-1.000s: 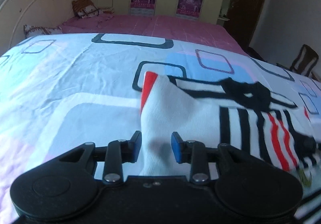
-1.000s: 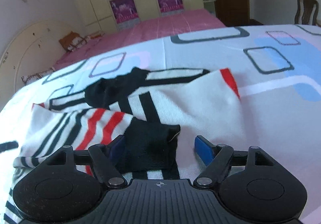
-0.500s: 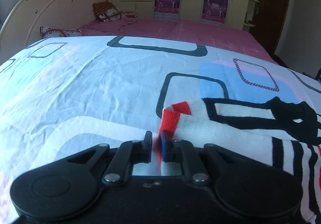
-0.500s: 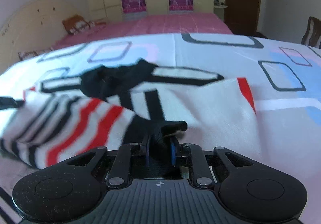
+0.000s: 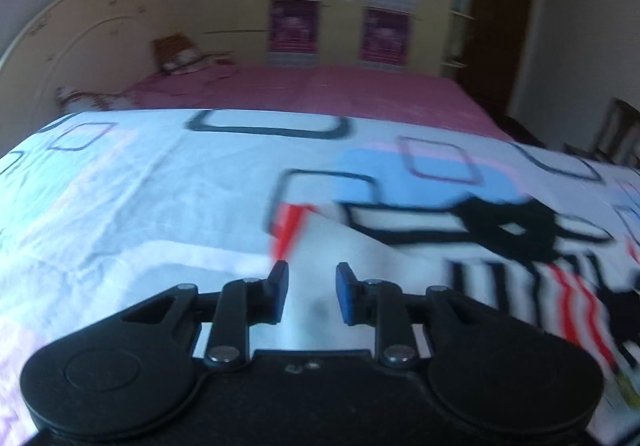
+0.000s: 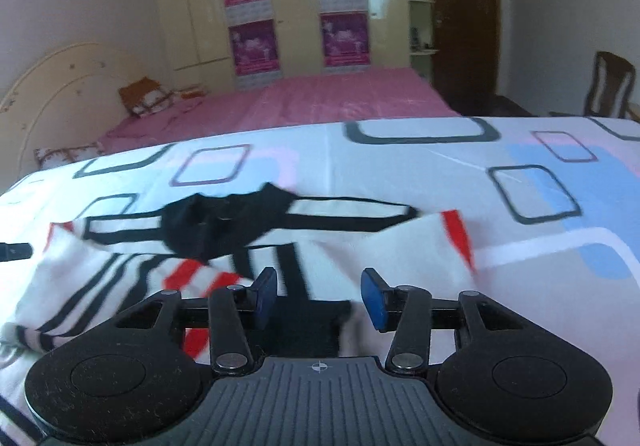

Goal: Fold small clothes
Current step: 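Press and smooth the folded sweater with both open tools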

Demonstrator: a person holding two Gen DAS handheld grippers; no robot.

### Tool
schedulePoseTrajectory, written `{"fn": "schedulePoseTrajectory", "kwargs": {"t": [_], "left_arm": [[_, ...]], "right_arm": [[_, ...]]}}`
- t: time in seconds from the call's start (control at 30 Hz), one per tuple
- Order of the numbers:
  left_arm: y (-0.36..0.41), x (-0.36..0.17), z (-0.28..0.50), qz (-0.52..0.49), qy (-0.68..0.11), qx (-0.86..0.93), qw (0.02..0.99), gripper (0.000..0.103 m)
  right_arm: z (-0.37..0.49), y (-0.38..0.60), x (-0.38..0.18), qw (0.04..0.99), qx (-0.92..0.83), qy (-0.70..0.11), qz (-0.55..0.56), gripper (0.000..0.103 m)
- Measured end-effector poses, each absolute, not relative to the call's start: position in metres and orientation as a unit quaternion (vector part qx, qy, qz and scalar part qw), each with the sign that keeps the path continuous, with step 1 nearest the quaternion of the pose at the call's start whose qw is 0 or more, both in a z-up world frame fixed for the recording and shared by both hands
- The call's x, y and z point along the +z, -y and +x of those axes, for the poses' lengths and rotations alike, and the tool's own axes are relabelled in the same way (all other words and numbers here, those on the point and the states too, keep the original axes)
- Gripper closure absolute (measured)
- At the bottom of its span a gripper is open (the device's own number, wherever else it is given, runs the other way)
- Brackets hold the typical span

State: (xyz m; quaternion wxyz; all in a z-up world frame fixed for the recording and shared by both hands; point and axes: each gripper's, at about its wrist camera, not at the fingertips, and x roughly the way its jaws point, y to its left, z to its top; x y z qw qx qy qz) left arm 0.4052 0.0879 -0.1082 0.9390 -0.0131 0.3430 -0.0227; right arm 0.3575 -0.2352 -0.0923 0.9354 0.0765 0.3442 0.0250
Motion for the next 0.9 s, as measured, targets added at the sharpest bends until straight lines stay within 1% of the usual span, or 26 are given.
{"fn": "schedulePoseTrajectory", "kwargs": {"t": [0.17, 0.3, 0.33, 0.47, 0.9], "left_arm": [[-0.061, -0.126, 0.363, 0.001, -0.365, -0.062, 0.929, 0.078], [-0.057, -0.148, 0.353, 0.032, -0.378, -0.060, 0.923, 0.076], [-0.057, -0.150, 0.353, 0.037, -0.371, -0.061, 0.926, 0.077], [-0.059, -0.149, 0.356, 0.030, -0.377, -0.058, 0.924, 0.077], [-0.047, -0.146, 0.359, 0.038, -0.395, -0.030, 0.917, 0.078]], "right_arm": [[0.353, 0.207, -0.102, 0.925, 0.070, -0.369, 0.055, 0.057], [0.353, 0.196, -0.124, 0.915, 0.060, -0.399, 0.009, 0.057], [0.351, 0.197, -0.129, 0.919, 0.058, -0.390, -0.001, 0.057], [0.355, 0.207, -0.128, 0.915, 0.045, -0.400, 0.023, 0.057], [0.353, 0.207, -0.132, 0.913, 0.066, -0.402, -0.002, 0.057]]}}
